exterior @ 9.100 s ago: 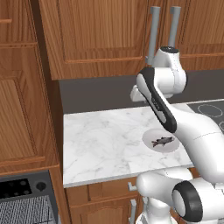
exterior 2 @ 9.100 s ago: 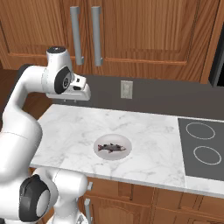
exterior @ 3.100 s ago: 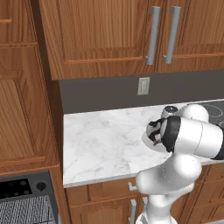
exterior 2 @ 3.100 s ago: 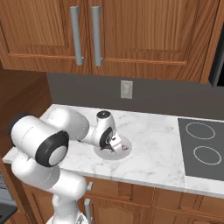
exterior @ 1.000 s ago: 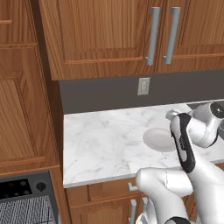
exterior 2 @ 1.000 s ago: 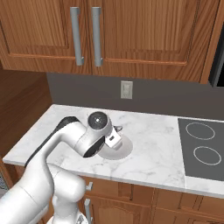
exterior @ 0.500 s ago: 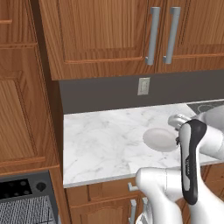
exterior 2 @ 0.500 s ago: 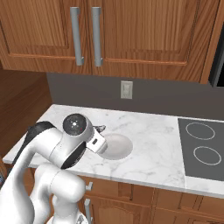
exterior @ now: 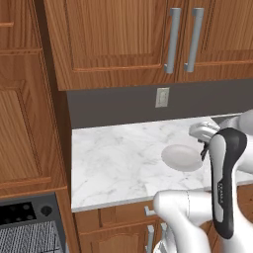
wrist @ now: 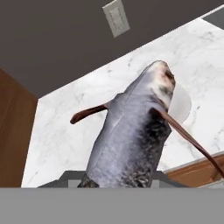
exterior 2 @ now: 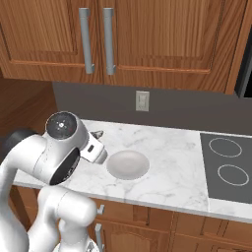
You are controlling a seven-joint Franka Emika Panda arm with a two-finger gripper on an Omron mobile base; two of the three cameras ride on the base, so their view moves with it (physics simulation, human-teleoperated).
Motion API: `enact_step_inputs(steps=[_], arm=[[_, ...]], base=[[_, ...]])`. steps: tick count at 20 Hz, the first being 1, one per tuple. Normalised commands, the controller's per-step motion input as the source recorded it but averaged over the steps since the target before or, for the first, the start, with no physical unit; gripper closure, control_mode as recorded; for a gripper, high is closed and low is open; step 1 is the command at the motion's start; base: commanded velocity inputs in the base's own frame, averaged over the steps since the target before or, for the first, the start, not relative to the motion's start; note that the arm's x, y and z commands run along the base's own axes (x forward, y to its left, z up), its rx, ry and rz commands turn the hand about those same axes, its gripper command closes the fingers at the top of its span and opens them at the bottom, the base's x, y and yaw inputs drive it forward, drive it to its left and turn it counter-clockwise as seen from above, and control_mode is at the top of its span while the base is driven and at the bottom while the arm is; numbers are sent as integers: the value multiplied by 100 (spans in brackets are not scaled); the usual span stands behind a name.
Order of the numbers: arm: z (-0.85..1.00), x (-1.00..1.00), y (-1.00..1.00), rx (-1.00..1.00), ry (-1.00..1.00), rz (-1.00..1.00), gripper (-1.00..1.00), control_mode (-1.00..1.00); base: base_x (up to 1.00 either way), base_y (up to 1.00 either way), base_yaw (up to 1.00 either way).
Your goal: Place the fish on the top rack of the oven, and slide the tray back inside. Close the oven door.
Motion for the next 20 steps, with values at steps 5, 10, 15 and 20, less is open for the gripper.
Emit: enact_step_inputs(steps=[5, 10, 15, 20], arm=[[3, -44, 7, -2, -6, 16, 100, -100], [-2, -5, 19, 0, -10, 17, 100, -100], [-2, 0, 11, 0, -3, 11, 100, -100], [0, 0, 0, 0, -1, 10, 100, -100]], base=[[0, 0, 0], [0, 0, 0], [0, 0, 0], [0, 0, 0]])
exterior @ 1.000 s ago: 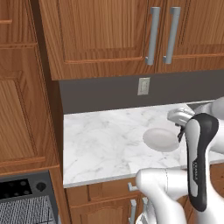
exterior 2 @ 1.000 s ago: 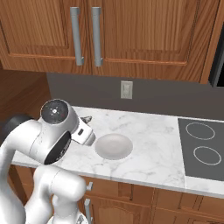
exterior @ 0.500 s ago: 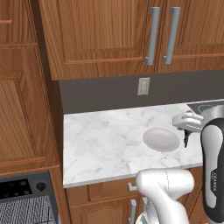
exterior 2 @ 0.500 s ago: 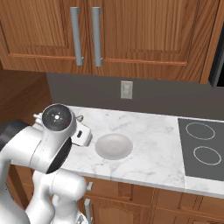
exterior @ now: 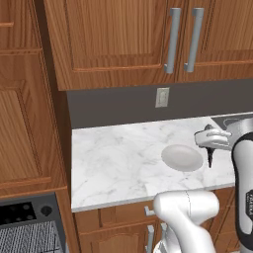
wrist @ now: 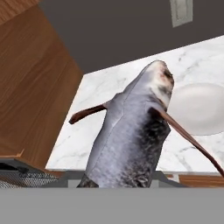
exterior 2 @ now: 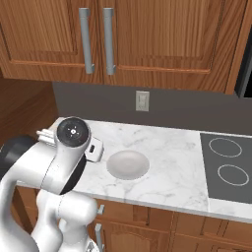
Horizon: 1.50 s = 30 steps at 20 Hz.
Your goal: Place the fish on the top rack of the oven, and slide the tray back inside. Close the oven door.
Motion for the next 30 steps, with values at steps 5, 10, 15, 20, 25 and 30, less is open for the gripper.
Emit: enact_step_inputs(steps=[5, 10, 15, 20, 25, 30], arm=[[0, 0, 6, 0, 0, 8, 100, -100], [0, 0, 9, 0, 0, 7, 100, -100], [0, 0, 4, 0, 0, 8, 100, -100], [-2, -3, 7, 0, 0, 10, 100, -100], [-7, -21, 1, 0, 0, 13, 100, -100], [0, 0, 0, 0, 0, 0, 100, 100]], base=[[0, 0, 0], [0, 0, 0], [0, 0, 0], [0, 0, 0], [0, 0, 0], [-47, 0, 16]])
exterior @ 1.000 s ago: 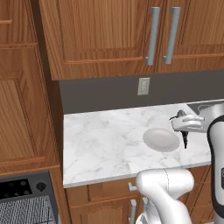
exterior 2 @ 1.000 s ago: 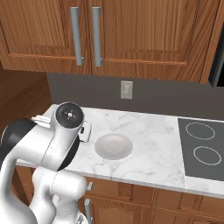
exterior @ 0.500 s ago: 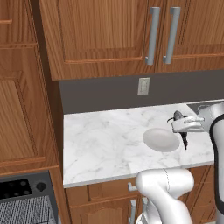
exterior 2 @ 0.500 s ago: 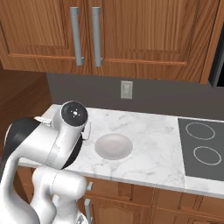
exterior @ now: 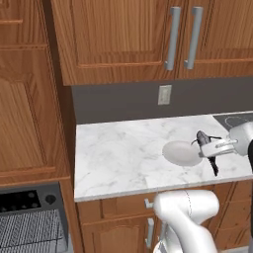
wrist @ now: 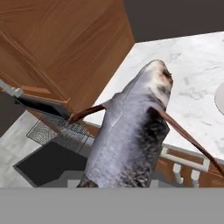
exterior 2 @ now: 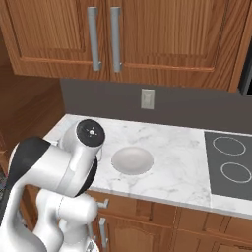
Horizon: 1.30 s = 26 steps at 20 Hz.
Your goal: Place the fish on the top rack of the oven, and slide the tray back inside. Close the oven door.
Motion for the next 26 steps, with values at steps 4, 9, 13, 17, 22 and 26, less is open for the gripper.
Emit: enact_step_inputs(steps=[4, 9, 13, 17, 22, 26], arm=[[0, 0, 0, 0, 0, 0, 100, 100], [0, 0, 0, 0, 0, 0, 100, 100], [0, 0, 0, 0, 0, 0, 100, 100], [0, 0, 0, 0, 0, 0, 100, 100], [0, 0, 0, 0, 0, 0, 100, 100], [0, 0, 0, 0, 0, 0, 100, 100]], base=[[-50, 8, 17], [-35, 24, 16], [-16, 29, 24], [-22, 32, 34], [-14, 37, 40], [-15, 48, 43]])
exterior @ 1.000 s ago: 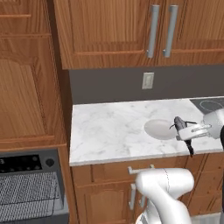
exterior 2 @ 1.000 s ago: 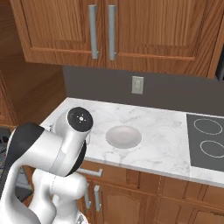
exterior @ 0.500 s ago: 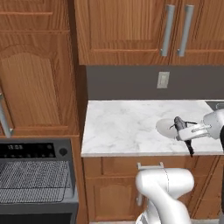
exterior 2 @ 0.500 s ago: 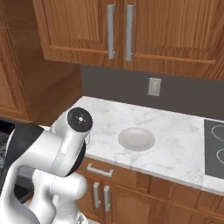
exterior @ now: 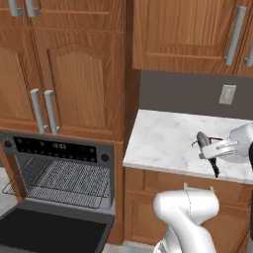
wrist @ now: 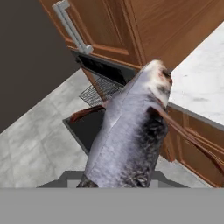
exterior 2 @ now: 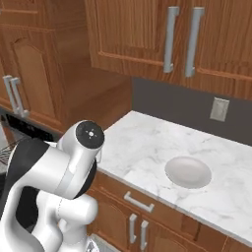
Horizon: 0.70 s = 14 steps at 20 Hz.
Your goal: Place the fish on the top rack of the oven, and slide the tray back inside. Close the oven door.
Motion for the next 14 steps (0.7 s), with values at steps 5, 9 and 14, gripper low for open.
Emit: enact_step_inputs(steps=[5, 9, 14], arm=[[0, 0, 0, 0, 0, 0, 100, 100], [0, 0, 0, 0, 0, 0, 100, 100], [0, 0, 0, 0, 0, 0, 100, 100]], base=[[-30, 42, 45], [-23, 22, 47], [-20, 2, 47]])
